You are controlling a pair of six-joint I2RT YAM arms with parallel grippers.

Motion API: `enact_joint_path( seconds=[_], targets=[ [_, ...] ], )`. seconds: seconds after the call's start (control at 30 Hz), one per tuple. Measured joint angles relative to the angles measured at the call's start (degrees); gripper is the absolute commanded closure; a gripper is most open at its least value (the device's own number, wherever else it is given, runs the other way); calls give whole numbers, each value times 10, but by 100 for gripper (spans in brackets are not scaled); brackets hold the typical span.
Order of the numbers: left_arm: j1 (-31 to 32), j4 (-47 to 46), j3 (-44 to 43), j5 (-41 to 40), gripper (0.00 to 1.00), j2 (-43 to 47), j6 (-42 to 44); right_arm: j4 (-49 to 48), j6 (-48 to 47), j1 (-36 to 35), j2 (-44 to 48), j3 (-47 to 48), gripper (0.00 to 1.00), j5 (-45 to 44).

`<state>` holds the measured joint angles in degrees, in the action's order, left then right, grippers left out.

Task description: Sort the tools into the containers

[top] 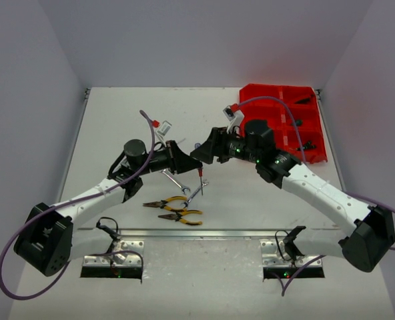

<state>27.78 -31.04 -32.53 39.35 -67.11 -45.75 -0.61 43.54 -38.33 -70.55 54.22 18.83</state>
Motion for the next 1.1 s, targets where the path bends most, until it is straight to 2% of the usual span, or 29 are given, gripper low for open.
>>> enact_joint_path(
  seconds=[0.3,0.47,0.57,0.63,0.67,0.73,0.77,0.8,0.83,0.87,0.9,0.97,1.1],
  targets=[
    [0,-16,15,20,100,1,1,6,-2,0,-3,1,61,-20],
    [2,-28,16,26,98,4,1,-5,3,1,-23,0,66,0],
    [4,-30,16,27,97,5,1,-20,7,3,-30,-2,92,27],
    [4,-22,14,26,96,5,0,-28,4,6,-35,-5,100,41],
    [4,-15,12,24,95,5,2,-31,4,9,-38,-5,100,48],
    [4,6,5,18,87,5,6,-34,2,12,-43,-6,100,55],
    [4,18,1,16,78,5,8,-34,2,15,-43,-6,100,55],
    [4,37,-7,11,60,6,14,-35,4,20,-43,-8,100,56],
    [6,51,-14,3,32,6,19,-36,7,25,-43,-9,100,60],
    [8,69,-23,-10,18,7,27,-37,13,33,-43,-10,100,65],
    [9,93,-33,-26,9,10,33,-36,20,43,-41,-11,100,69],
    [10,146,-53,-63,1,17,45,-35,30,68,-37,-13,100,72],
    [10,305,-112,-188,0,36,70,-11,35,146,-34,-3,100,32]
  ],
)
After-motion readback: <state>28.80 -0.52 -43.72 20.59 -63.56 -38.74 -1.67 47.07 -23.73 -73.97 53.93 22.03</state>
